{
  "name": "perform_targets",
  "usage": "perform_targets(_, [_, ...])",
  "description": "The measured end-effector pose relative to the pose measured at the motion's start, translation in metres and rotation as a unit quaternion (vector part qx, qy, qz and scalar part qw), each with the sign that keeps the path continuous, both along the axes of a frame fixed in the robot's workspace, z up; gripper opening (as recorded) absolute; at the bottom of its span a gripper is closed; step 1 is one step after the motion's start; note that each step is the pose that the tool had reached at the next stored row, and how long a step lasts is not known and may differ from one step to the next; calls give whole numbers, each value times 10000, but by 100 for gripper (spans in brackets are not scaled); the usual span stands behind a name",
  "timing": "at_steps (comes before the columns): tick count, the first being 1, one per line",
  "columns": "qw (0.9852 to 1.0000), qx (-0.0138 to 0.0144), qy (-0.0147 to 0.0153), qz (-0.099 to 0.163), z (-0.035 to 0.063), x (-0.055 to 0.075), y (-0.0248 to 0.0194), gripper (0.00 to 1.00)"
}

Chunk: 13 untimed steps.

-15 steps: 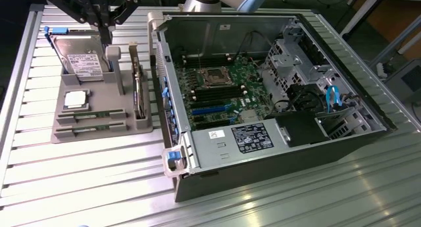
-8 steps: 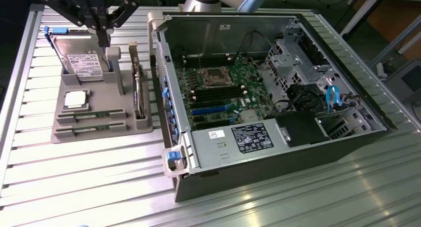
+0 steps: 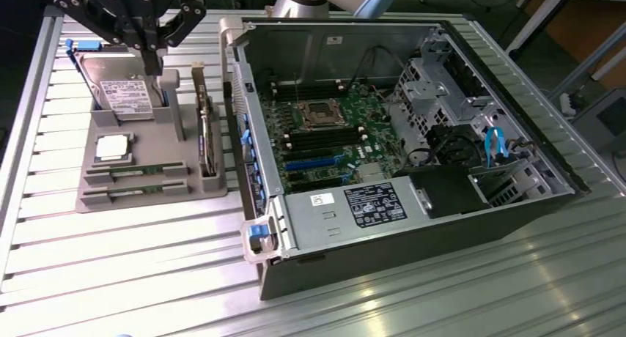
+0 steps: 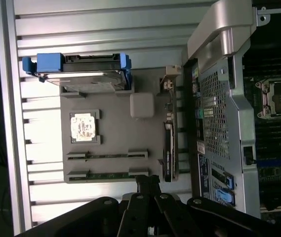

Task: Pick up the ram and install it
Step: 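Reach for the ram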

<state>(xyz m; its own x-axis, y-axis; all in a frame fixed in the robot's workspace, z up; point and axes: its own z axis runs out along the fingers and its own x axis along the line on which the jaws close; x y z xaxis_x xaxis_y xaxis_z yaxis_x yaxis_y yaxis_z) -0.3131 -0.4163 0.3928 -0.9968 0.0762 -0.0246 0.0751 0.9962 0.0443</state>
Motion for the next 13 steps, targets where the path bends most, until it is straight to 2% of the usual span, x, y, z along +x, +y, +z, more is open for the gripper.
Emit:
perform_targets(4, [10000, 0, 0, 0, -1, -3, -22, 9])
perform_targets(6, [10000, 0, 0, 0, -2, -5, -51, 9])
perform_targets(7, [10000, 0, 0, 0, -6, -10, -204, 9])
perform_targets(13, [10000, 0, 0, 0, -7, -10, -204, 9])
